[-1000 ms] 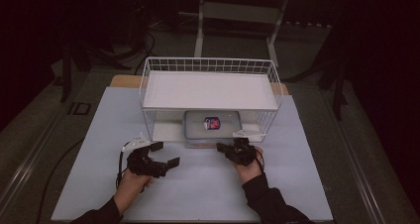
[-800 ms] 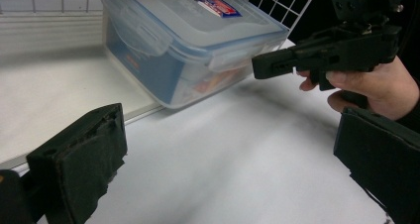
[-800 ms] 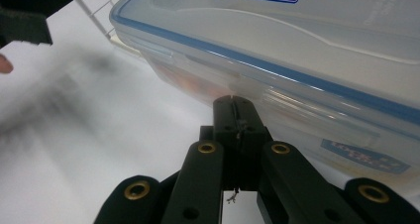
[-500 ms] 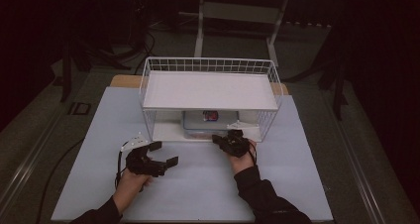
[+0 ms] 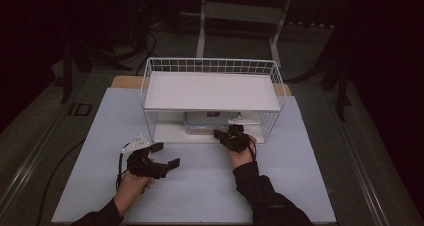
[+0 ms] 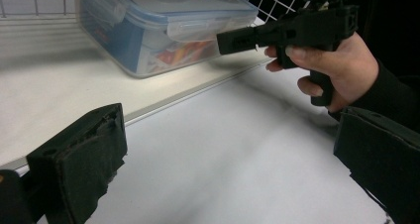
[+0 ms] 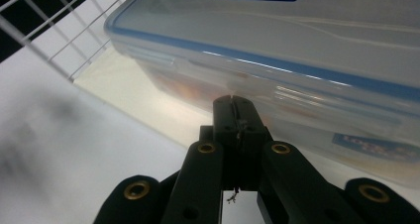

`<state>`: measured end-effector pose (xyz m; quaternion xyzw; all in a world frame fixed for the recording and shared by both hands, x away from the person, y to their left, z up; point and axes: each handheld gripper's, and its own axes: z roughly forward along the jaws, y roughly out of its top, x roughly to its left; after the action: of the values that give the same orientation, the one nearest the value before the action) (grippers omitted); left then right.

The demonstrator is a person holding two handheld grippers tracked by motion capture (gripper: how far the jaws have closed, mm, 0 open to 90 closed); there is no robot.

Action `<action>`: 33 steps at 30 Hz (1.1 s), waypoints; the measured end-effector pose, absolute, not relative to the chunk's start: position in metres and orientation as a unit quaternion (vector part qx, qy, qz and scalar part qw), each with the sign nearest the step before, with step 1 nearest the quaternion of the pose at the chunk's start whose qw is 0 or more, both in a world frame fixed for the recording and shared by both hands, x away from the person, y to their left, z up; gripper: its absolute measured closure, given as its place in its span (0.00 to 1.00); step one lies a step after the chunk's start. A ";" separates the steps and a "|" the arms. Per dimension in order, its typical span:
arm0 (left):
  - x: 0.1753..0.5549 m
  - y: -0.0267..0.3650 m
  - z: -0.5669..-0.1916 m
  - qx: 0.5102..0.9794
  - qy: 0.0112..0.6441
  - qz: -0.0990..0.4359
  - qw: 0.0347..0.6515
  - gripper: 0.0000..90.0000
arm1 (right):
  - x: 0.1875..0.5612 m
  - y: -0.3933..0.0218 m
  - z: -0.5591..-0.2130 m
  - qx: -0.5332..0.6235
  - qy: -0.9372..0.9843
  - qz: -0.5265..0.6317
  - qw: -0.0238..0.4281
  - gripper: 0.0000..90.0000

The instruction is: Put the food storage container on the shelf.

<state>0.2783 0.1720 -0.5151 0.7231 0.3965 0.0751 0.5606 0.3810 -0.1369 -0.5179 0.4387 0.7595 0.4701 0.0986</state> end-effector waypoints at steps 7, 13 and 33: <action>0.278 0.171 -0.515 0.724 0.395 0.076 0.560 0.00 | 0.381 -0.136 -0.518 0.437 0.761 0.470 0.096 0.98; 0.277 0.171 -0.514 0.725 0.393 0.080 0.560 0.00 | 0.373 -0.134 -0.520 0.433 0.766 0.469 0.078 0.86; 0.264 0.169 -0.495 0.743 0.356 0.088 0.560 0.00 | 0.330 -0.148 -0.500 0.376 0.770 0.509 0.079 0.19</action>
<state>0.2637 0.1690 -0.4950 0.7430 0.3562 0.0876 0.5598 0.3301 -0.1482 -0.4999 0.3760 0.7701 0.5093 0.0788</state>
